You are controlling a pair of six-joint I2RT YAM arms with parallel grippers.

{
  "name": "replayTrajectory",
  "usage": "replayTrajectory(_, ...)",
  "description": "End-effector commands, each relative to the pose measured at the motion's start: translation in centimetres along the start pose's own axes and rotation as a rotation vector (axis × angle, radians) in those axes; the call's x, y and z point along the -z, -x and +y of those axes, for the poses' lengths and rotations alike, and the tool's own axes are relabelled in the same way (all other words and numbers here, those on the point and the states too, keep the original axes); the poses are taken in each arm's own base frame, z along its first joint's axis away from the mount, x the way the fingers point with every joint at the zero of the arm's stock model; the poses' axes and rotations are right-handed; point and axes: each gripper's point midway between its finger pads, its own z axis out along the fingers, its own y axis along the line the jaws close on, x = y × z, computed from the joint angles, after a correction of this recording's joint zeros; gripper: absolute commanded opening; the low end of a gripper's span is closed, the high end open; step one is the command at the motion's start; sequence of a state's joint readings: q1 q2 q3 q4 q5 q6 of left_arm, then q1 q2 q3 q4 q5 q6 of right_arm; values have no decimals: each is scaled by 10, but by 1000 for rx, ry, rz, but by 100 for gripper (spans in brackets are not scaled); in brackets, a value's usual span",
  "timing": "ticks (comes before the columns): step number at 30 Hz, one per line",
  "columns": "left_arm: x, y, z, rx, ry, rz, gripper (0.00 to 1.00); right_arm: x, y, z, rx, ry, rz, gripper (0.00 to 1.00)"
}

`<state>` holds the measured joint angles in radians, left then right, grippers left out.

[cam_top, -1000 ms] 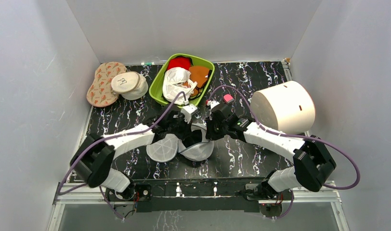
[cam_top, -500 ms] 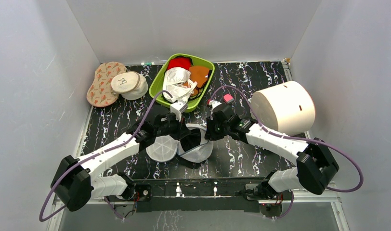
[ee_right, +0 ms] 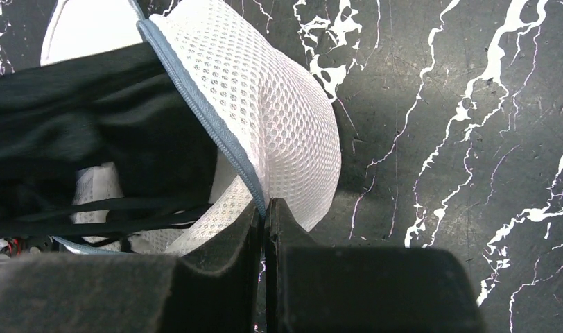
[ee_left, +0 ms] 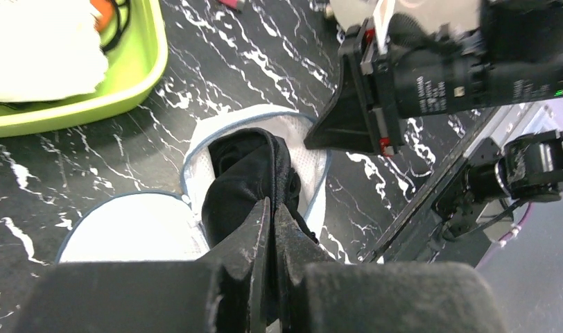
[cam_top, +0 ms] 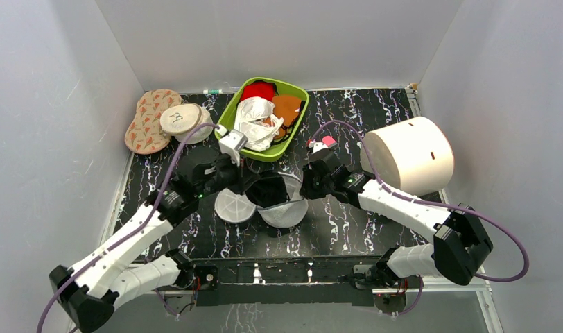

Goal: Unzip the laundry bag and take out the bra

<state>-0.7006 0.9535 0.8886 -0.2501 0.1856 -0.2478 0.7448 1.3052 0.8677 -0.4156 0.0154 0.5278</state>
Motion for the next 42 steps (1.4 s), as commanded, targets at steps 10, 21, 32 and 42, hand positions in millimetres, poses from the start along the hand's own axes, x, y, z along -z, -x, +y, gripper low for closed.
replayTrajectory(10, 80, 95, -5, 53, 128, -308, 0, -5, 2, 4, -19, 24, -9, 0)
replayTrajectory(21, 105, 164, -9, 5, 194, -420, 0, -5, -2, 4, -20, 29, -1, 0)
replayTrajectory(32, 39, 186, 40, 39, 437, -287, 0, -5, -3, 4, -22, 35, 1, 0)
replayTrajectory(42, -64, 217, 135, 420, 313, -272, 0, -1, -3, 2, -19, 31, -13, 0)
